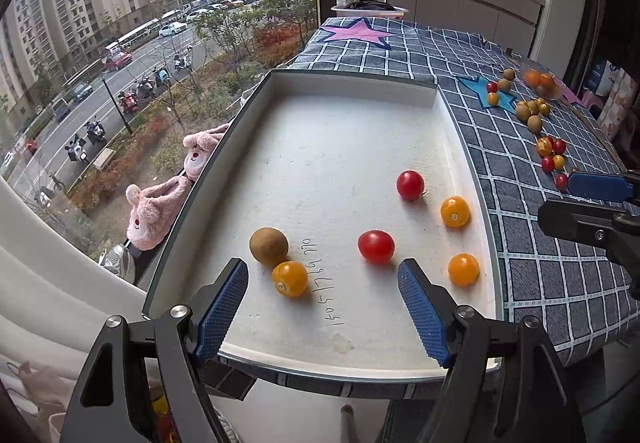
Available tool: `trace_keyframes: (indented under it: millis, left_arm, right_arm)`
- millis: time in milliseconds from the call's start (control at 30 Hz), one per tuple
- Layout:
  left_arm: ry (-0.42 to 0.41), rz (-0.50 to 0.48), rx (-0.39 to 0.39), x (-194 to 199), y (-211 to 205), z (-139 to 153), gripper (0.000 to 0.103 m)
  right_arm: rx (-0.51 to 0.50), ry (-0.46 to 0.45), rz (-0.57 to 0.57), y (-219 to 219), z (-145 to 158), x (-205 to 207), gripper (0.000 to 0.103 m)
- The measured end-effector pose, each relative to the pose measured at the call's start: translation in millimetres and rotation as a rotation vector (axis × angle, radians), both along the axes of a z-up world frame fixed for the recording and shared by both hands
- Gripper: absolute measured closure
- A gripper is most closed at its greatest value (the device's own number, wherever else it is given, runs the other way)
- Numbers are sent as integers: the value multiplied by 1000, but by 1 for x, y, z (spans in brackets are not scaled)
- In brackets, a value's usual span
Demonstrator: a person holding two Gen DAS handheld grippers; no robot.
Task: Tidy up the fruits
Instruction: 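Open both tools to drop the tomatoes into the tray, then move both tools back over the cloth toward a red and a brown tomato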
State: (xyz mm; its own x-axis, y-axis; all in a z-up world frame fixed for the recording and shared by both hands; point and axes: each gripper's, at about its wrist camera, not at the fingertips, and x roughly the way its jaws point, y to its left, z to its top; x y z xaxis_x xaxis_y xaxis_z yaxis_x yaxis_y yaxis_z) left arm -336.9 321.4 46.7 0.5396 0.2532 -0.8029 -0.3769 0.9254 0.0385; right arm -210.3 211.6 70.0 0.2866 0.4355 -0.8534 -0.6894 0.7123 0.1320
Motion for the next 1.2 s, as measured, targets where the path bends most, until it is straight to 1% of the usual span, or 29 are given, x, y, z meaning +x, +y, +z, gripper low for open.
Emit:
trace_keyframes:
  millis: [133, 267, 500, 633, 800, 933, 1000, 1067, 1167, 1200]
  left_arm:
    - [-16, -43, 13, 10, -22, 13, 24]
    - [-23, -104, 18, 30, -52, 23, 24]
    - [-2, -209, 29, 71, -110, 20, 24]
    - [18, -245, 36, 96, -133, 12, 25]
    - [51, -267, 45, 128, -150, -4, 24]
    - [64, -291, 8, 135, -161, -14, 25]
    - [64, -304, 2, 139, -168, -17, 25]
    - [61, -313, 0, 143, -174, -21, 25]
    - [58, -321, 3, 150, -179, -24, 25]
    - [58, -321, 6, 152, -181, -24, 25]
  right_arm:
    - [4, 10, -79, -37, -4, 14, 24]
    - [9, 24, -167, -79, -8, 27, 24]
    - [24, 51, -345, -152, -18, 55, 24]
    - [37, 62, -414, -179, -26, 69, 24]
    - [19, 41, -427, -189, -36, 78, 24]
    - [2, 16, -412, -188, -42, 83, 25]
    - [7, 9, -399, -185, -42, 88, 32]
    - [20, 12, -382, -181, -43, 95, 41]
    - [44, 24, -347, -173, -45, 107, 47]
    - [49, 25, -337, -170, -45, 110, 47]
